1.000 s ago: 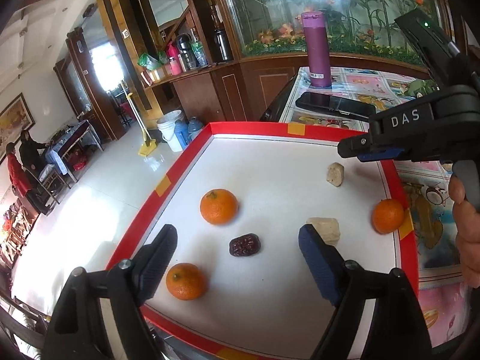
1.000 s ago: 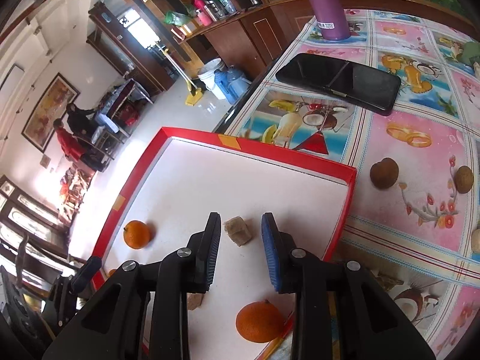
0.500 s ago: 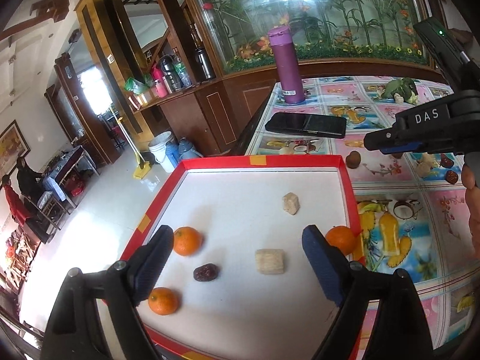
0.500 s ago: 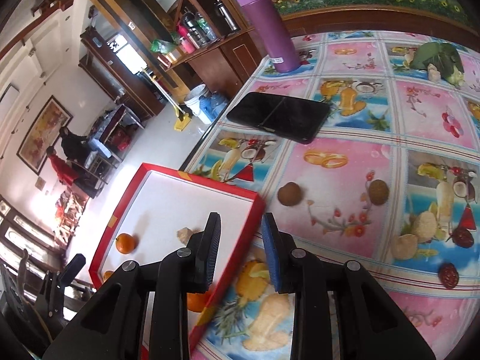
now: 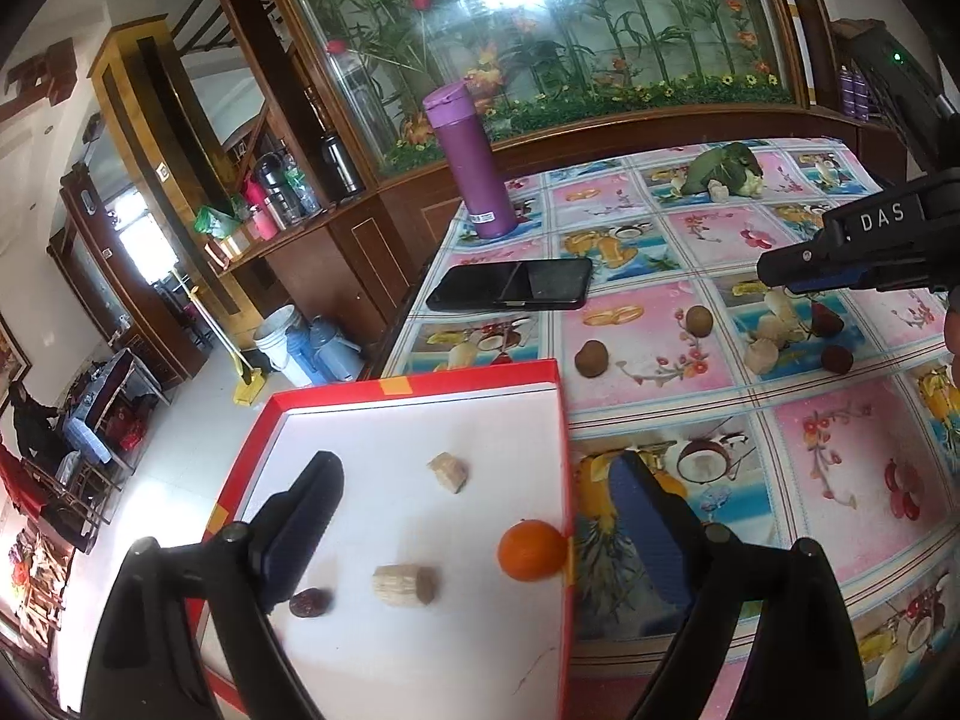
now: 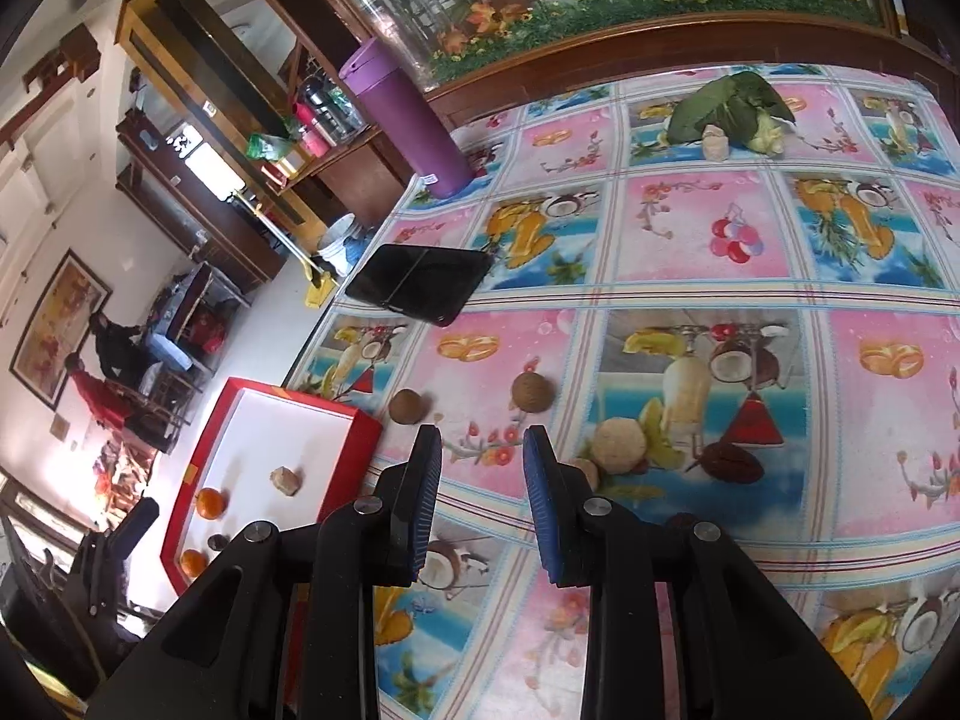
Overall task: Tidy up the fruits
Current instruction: 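Grasp a brown round fruit with the left tool while the right grasps a red date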
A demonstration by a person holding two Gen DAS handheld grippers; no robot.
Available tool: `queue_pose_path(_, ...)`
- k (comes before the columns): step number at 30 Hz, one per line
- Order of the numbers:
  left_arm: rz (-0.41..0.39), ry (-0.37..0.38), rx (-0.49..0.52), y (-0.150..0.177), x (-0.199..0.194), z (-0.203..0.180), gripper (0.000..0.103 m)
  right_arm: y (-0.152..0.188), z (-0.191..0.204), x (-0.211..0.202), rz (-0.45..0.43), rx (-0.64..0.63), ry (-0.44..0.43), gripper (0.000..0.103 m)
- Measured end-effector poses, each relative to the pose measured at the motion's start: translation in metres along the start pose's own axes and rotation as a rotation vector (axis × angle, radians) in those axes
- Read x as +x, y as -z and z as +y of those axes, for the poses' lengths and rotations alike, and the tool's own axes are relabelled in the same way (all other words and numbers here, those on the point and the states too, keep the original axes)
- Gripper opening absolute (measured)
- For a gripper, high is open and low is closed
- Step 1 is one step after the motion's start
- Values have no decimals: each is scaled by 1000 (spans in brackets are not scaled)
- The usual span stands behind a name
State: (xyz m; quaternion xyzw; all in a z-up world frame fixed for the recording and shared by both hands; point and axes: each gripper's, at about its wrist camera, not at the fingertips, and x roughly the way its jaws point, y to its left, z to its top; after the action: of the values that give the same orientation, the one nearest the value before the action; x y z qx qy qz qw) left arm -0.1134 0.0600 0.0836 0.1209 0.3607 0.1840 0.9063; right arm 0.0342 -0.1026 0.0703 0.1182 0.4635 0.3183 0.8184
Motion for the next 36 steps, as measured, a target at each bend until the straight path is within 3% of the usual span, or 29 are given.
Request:
queue_pose_path(3, 8, 24, 2, -6, 3, -9, 92, -3, -18, -11, -12, 23, 25, 28)
queue_pose_path(10, 54, 162, 7, -17, 17, -40, 92, -4, -70, -33, 7, 96, 109, 28)
queue_pose_path(16, 80, 204, 21, -21, 28, -65, 92, -2, -94, -36, 47, 122, 152, 28)
queue_pose_path(26, 102, 206, 66, -24, 48, -83, 92, 12, -71, -7, 186, 7, 101, 28)
queue_pose_path(31, 111, 198, 67, -27, 54, -81, 92, 23, -51, 11, 233, -90, 150, 28)
queue_pose_path(36, 113, 209, 72, -26, 55, -83, 92, 29, -50, 21, 220, -131, 211, 26)
